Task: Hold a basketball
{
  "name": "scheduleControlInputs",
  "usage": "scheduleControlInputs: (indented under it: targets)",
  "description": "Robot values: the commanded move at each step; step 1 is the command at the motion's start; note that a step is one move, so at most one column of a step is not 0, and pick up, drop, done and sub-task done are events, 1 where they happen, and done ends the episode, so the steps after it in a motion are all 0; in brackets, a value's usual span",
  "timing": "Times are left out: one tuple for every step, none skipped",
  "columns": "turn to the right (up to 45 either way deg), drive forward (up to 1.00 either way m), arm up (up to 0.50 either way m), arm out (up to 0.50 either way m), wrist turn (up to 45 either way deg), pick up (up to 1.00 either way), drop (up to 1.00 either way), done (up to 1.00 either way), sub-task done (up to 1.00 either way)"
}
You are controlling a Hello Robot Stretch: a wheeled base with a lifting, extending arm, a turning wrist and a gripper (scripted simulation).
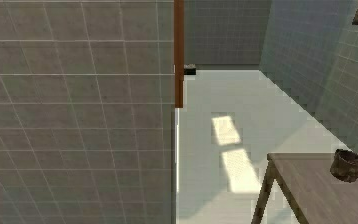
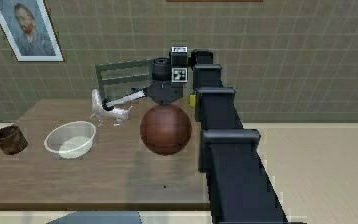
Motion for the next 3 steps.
scheduleControlInputs:
  targets:
    - [0.0,0.00,0.00,0.00,36.0,0.00,0.00,0.00,0.00]
    - [0.0,0.00,-0.24,0.00,0.0,0.00,0.00,0.00,0.00]
    - [0.0,0.00,0.00,0.00,0.0,1.00,0.00,0.00,0.00]
